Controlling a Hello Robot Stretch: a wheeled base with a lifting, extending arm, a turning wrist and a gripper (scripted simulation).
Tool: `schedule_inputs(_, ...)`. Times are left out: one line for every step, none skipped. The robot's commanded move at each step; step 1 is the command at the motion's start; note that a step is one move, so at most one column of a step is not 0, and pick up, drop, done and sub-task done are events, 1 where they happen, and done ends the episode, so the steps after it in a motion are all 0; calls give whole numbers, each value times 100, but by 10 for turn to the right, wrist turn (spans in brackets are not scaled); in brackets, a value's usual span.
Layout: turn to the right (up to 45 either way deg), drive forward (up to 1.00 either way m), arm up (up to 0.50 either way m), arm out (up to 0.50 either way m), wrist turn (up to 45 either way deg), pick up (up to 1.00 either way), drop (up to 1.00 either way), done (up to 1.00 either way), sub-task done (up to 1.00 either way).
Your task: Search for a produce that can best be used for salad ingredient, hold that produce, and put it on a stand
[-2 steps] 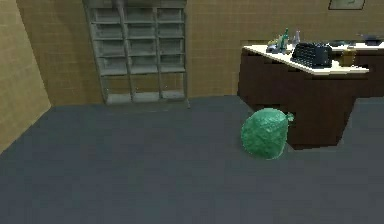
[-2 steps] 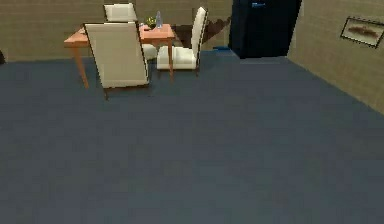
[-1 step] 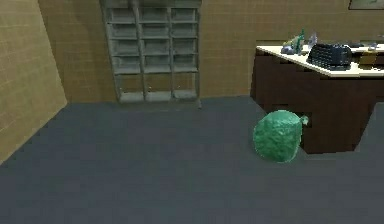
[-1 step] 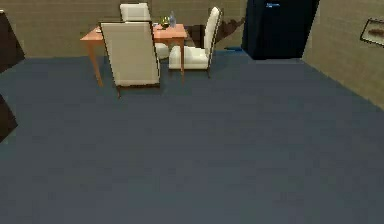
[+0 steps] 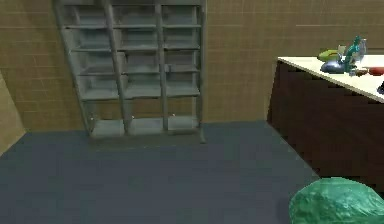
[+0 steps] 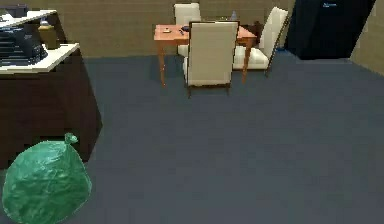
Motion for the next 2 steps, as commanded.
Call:
schedule_inputs(0, 100, 0, 0, 0, 0, 0, 0, 0)
schedule_inputs(0, 30, 0, 0, 0, 0, 0, 0, 0)
